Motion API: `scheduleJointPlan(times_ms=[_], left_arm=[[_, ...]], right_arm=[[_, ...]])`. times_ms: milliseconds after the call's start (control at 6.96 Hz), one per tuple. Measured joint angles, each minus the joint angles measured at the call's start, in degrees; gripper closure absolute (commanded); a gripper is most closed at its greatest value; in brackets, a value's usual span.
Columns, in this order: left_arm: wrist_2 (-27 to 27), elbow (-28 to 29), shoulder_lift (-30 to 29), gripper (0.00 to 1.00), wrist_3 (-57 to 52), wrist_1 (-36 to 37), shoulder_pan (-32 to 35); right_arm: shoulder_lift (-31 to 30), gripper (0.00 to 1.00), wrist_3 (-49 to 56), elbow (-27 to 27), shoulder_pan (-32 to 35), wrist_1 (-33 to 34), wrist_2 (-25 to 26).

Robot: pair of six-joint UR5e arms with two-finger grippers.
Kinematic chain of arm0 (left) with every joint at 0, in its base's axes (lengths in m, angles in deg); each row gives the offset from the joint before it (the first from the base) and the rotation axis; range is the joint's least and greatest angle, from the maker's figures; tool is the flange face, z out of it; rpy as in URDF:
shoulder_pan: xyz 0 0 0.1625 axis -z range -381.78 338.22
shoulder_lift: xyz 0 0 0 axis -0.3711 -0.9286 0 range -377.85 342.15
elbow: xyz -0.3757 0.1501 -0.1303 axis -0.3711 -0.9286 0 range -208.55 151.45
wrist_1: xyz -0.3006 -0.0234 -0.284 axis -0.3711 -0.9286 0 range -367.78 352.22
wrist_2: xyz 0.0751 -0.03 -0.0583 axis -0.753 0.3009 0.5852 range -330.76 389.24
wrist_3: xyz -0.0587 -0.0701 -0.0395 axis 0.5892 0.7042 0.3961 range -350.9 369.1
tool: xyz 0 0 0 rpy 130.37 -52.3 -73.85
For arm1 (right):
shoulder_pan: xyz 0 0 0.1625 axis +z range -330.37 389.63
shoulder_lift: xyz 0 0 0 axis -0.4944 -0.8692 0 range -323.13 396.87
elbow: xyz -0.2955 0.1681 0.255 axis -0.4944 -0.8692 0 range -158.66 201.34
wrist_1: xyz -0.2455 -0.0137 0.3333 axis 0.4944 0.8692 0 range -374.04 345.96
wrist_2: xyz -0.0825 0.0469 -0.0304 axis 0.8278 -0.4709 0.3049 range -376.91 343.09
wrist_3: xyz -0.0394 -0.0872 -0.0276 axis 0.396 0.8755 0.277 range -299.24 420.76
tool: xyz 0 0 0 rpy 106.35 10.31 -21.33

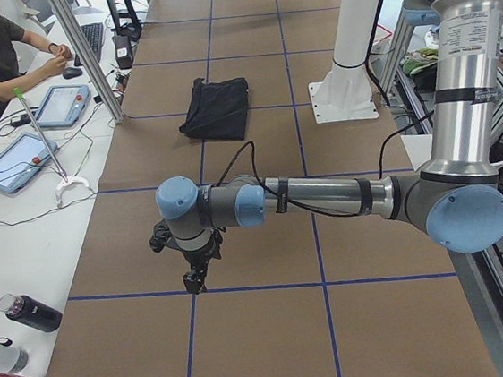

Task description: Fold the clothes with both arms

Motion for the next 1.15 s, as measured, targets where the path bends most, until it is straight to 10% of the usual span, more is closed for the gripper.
scheduleJointPlan(times_ms=[1150], left_arm=[[0.6, -0.3, 0.3, 0.01, 0.7, 0.3, 1.6]], right_arm=[[-2.8, 0.00, 8.4, -3.4, 5.9, 0.9, 0.1]])
